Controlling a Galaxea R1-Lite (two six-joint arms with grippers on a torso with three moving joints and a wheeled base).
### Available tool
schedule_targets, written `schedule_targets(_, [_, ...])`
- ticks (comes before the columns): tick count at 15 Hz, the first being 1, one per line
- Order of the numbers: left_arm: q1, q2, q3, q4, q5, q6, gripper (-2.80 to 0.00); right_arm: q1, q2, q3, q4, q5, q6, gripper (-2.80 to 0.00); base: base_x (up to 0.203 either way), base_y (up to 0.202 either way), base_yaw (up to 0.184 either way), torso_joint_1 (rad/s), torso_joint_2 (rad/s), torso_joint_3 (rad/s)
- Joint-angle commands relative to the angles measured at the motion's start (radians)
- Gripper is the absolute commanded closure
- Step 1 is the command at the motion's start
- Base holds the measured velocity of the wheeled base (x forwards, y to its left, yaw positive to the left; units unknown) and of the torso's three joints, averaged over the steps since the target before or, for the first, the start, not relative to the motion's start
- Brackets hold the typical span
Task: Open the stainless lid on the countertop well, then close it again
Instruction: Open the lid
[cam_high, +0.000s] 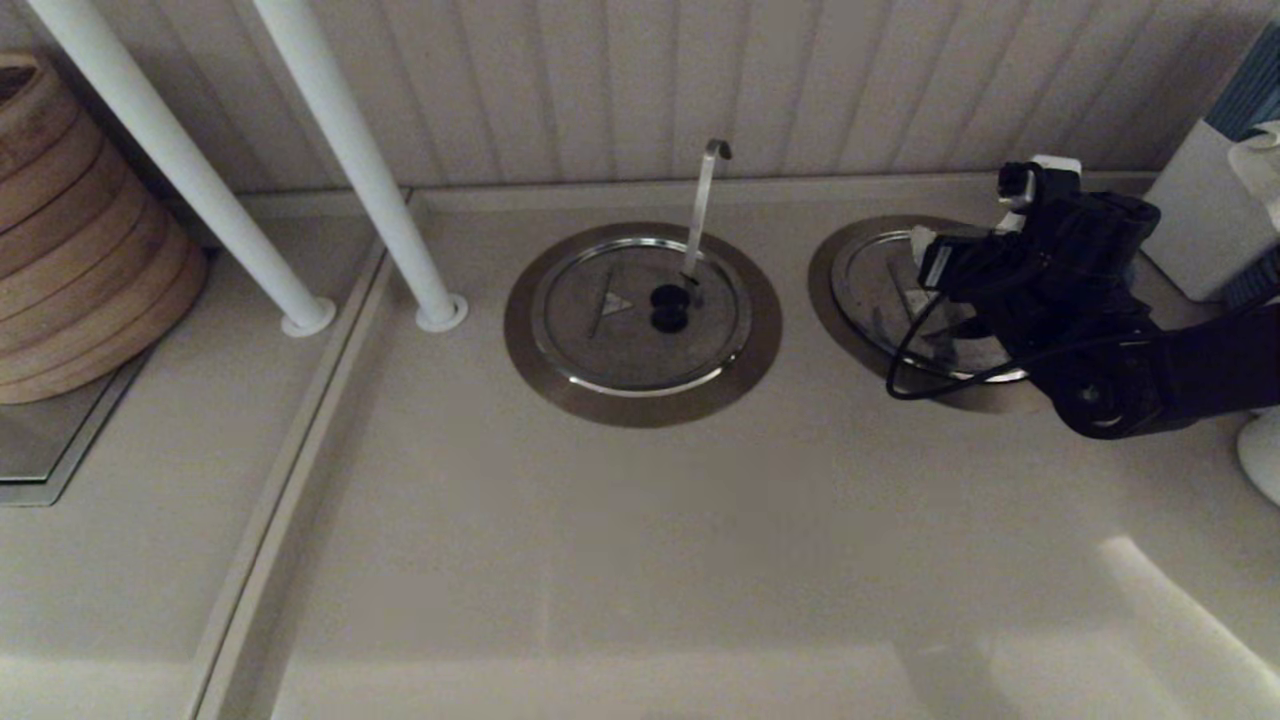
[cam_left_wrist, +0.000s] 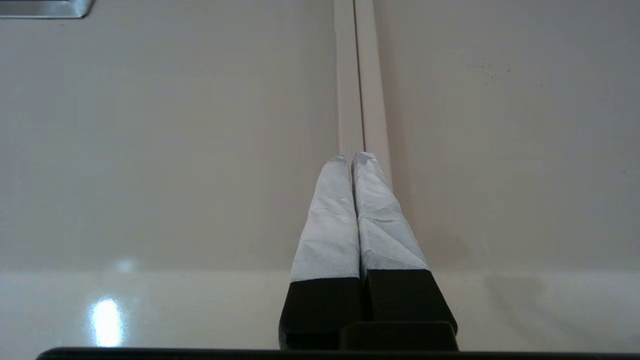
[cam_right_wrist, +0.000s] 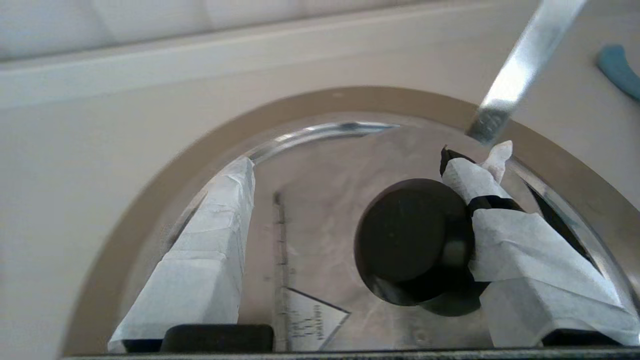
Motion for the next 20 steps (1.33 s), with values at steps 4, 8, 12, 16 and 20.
schedule_targets(4, [0.0,0.0,0.0,0.0,0.0,-0.001,0.0,0.033,0.003,0.005,-0.002,-0.014,0.002,-2.8,0.0,0.0,0.0,0.0,0.0,0.0])
schedule_targets(8, [0.0,0.0,0.0,0.0,0.0,-0.001,0.0,0.062,0.0,0.011,-0.002,-0.02,0.004,-2.8,0.0,0.0,0.0,0.0,0.0,0.0])
schedule_targets(12, [0.001,0.0,0.0,0.0,0.0,-0.001,0.0,0.079,0.0,0.019,-0.002,-0.02,0.007,-2.8,0.0,0.0,0.0,0.0,0.0,0.0])
schedule_targets(16, [0.0,0.0,0.0,0.0,0.0,-0.001,0.0,0.101,0.003,0.025,-0.002,-0.035,0.008,-2.8,0.0,0.0,0.0,0.0,0.0,0.0])
schedule_targets(20, [0.0,0.0,0.0,0.0,0.0,-0.001,0.0,0.119,-0.001,0.033,-0.002,-0.037,0.008,-2.8,0.0,0.0,0.0,0.0,0.0,0.0])
